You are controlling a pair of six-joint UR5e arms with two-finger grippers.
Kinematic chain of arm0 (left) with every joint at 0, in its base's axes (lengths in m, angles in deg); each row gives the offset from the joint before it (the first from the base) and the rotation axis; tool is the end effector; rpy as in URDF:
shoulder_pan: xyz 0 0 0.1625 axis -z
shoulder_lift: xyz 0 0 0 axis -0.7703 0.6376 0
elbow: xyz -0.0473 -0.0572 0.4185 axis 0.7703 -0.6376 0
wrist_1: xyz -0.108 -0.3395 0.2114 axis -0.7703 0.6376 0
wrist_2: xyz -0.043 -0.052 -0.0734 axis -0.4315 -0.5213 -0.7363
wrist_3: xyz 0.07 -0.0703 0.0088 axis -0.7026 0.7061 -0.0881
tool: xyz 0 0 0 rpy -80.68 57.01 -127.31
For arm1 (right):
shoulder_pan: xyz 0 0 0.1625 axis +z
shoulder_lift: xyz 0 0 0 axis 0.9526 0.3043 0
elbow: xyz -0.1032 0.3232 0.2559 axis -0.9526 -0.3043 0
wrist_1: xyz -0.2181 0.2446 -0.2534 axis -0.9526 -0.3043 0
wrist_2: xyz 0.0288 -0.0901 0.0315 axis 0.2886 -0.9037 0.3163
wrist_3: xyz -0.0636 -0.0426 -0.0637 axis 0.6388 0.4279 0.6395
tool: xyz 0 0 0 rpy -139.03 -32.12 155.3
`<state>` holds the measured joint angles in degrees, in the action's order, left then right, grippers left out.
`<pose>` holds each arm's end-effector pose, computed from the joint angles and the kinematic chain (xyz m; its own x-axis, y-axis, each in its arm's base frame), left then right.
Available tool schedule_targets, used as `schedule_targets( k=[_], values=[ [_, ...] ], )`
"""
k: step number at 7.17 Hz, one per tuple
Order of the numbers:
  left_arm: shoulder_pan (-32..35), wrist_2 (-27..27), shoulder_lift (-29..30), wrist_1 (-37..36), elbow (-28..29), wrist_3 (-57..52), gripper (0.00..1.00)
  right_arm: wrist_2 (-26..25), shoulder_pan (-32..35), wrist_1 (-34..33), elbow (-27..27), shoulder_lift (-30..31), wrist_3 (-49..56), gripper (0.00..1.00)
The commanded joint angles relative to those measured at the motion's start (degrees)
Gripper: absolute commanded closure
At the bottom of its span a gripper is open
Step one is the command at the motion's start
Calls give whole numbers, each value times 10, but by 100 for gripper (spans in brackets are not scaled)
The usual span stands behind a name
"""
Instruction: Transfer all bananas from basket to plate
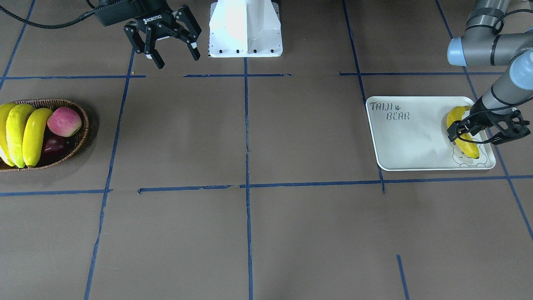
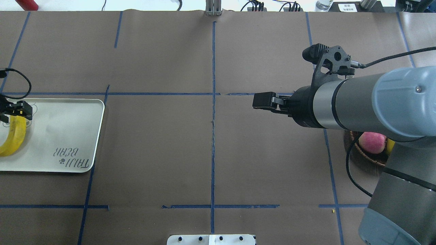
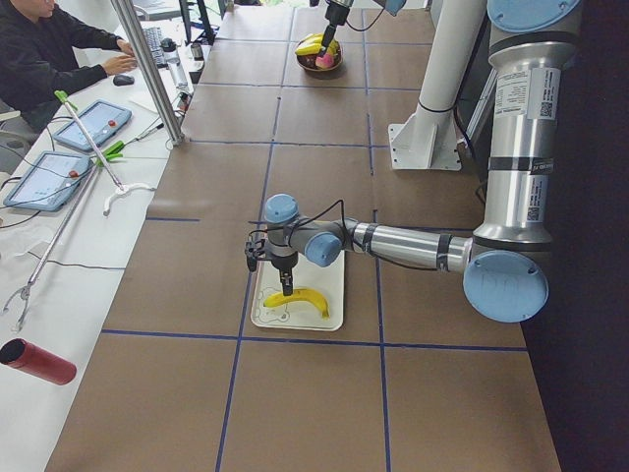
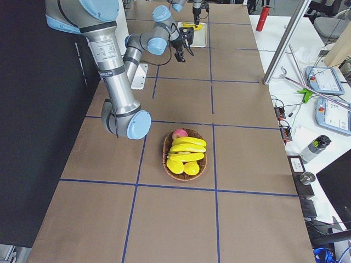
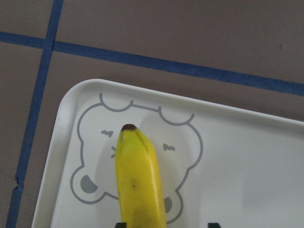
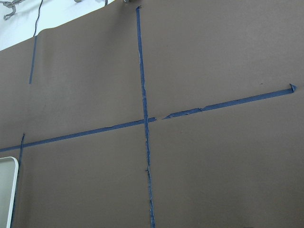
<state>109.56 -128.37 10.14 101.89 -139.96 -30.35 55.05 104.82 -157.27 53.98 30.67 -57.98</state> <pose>0.1951 -0.4875 0.6052 0.7605 -0.1969 -0.6188 0.1807 0.9794 -0.0896 -0.3299 -0.3532 0.1571 0.4336 0.0709 0.8983 -0.3647 0.9254 0.1030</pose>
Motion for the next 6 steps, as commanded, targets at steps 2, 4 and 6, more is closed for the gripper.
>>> schedule_targets(
  k=[2, 4, 6],
  values=[
    [25, -21, 4, -26, -60, -1, 1, 35, 48, -61, 15, 35, 114, 0],
    [43, -58, 55, -141, -131, 8, 2, 90, 104, -55, 47, 138, 221, 0],
    [31, -59, 120, -183, -159, 134, 2, 140, 181, -56, 44, 201, 339, 0]
  ],
)
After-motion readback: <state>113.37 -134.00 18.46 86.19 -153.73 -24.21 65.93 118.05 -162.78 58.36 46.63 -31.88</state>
